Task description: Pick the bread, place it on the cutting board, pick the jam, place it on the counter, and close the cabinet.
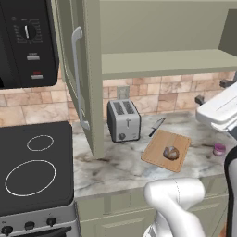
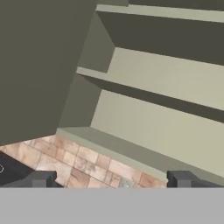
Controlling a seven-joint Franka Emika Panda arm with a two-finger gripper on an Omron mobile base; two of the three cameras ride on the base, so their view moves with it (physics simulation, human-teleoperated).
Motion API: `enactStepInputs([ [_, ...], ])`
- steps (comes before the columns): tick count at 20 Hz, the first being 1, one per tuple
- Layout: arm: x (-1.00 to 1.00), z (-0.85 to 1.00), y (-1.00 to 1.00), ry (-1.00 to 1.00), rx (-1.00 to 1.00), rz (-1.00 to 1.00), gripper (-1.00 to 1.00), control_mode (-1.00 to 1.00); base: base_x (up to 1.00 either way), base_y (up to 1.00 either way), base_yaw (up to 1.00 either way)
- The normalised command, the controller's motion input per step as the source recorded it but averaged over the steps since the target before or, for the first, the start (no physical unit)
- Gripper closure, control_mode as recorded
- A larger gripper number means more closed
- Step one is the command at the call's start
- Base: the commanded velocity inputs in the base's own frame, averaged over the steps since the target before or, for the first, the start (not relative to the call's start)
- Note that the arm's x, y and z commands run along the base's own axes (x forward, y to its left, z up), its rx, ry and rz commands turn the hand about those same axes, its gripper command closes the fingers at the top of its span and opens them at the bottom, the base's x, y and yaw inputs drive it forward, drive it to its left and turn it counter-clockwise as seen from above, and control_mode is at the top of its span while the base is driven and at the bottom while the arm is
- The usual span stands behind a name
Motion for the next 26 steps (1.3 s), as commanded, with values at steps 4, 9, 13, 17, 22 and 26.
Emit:
enactStepInputs([
  [4, -0.27, 0.00, 0.31, -0.04, 0.00, 0.00, -1.00, -1.00, 0.00, 0.00, 0.00],
  [9, -0.29, 0.00, 0.33, -0.02, 0.00, 0.00, -1.00, -1.00, 0.00, 0.00, 0.00],
  [13, -0.34, 0.00, 0.34, -0.01, 0.00, 0.00, -1.00, -1.00, 0.00, 0.00, 0.00],
  [17, -0.38, 0.00, 0.35, 0.00, 0.00, 0.00, -1.00, -1.00, 0.00, 0.00, 0.00],
  [22, -0.38, 0.00, 0.33, 0.00, 0.00, 0.00, -1.00, -1.00, 0.00, 0.00, 0.00],
  [26, -0.39, 0.00, 0.29, 0.00, 0.00, -0.01, -1.00, -1.00, 0.00, 0.00, 0.00],
])
